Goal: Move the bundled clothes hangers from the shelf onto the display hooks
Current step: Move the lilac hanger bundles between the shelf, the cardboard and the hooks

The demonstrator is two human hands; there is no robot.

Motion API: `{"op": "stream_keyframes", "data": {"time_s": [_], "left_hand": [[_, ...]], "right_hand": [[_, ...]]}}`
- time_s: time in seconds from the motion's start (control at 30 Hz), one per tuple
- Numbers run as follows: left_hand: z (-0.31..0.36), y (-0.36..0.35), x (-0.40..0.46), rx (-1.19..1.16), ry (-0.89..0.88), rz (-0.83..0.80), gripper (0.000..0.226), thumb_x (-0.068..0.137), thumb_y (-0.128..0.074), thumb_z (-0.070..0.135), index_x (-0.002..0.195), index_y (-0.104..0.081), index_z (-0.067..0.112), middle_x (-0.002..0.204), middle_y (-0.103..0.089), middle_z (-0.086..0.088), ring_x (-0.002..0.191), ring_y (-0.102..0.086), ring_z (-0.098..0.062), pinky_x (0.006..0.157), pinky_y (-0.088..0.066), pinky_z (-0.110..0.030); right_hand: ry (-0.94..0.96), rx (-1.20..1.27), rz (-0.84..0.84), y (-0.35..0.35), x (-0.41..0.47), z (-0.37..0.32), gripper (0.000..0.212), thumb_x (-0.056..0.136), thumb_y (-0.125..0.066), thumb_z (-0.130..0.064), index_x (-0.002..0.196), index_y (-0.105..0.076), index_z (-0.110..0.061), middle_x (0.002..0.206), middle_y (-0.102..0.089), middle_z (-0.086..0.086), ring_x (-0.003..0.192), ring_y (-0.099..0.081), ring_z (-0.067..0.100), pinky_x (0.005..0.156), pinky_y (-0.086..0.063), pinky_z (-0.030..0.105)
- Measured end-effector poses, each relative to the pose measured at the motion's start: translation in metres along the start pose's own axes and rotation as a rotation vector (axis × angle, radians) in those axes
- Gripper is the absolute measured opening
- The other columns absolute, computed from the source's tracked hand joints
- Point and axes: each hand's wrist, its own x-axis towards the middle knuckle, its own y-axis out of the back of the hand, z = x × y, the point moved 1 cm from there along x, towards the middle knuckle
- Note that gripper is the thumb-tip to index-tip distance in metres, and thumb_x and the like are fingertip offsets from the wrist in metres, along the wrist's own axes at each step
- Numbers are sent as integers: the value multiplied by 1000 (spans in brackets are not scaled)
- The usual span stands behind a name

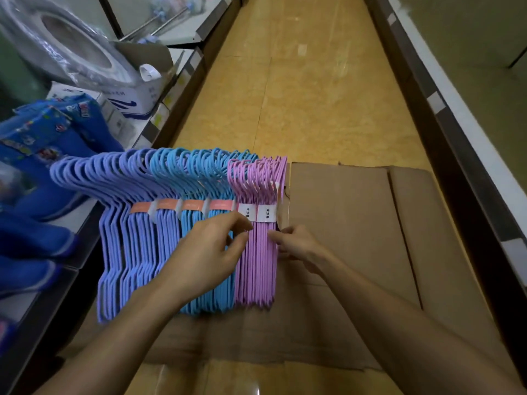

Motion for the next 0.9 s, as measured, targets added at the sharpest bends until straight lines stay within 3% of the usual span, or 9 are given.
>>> {"op": "stream_keyframes", "data": {"time_s": [0.07,0.13,0.33,0.53,0.77,0.83,0.9], "left_hand": [[-3,-2,-5,48,-4,-53,21,100,-50,32,118,-60,28,109,-63,15,91,-60,-5,80,-54,-35],[-8,-2,-10,96,-11,-97,20,100,-49,34,118,-58,32,110,-62,17,89,-61,-4,78,-55,-33],[-17,2,-12,101,-19,-89,20,100,-49,35,119,-58,34,108,-61,20,88,-60,-2,78,-55,-29],[-20,1,-9,41,-13,-102,20,100,-49,34,117,-60,32,108,-61,20,89,-60,-1,79,-54,-26],[-14,-10,10,-120,4,-58,11,98,-55,29,104,-63,33,93,-60,24,84,-58,7,68,-40,-1],[-14,-17,19,-189,42,-19,10,97,-58,27,103,-65,32,93,-63,22,85,-60,7,67,-41,-3],[-10,-25,29,-323,127,25,15,95,-60,27,110,-64,29,98,-64,19,88,-63,2,72,-46,-10]], "right_hand": [[-31,96,-55,-11,6,4,24,94,-67,-32,109,-63,-14,102,-71,4,87,-69,17,70,-57,31],[-56,190,-86,-23,15,5,32,92,-68,-33,118,-64,-16,107,-72,4,92,-70,19,68,-53,29],[-137,430,-72,-44,37,7,38,82,-79,-25,116,-68,-14,100,-76,6,81,-75,19,57,-55,29],[-90,482,-51,-44,40,7,42,73,-86,-19,112,-72,-13,98,-77,9,87,-75,26,71,-61,39],[-7,385,24,-9,32,17,55,56,-95,-23,105,-75,-11,95,-78,8,87,-75,28,80,-61,42],[9,335,16,7,24,21,60,50,-96,-24,104,-76,-10,97,-78,8,91,-74,29,87,-60,46],[13,293,0,24,14,27,50,58,-95,-18,104,-75,-10,98,-77,9,93,-74,29,88,-59,45]]}}
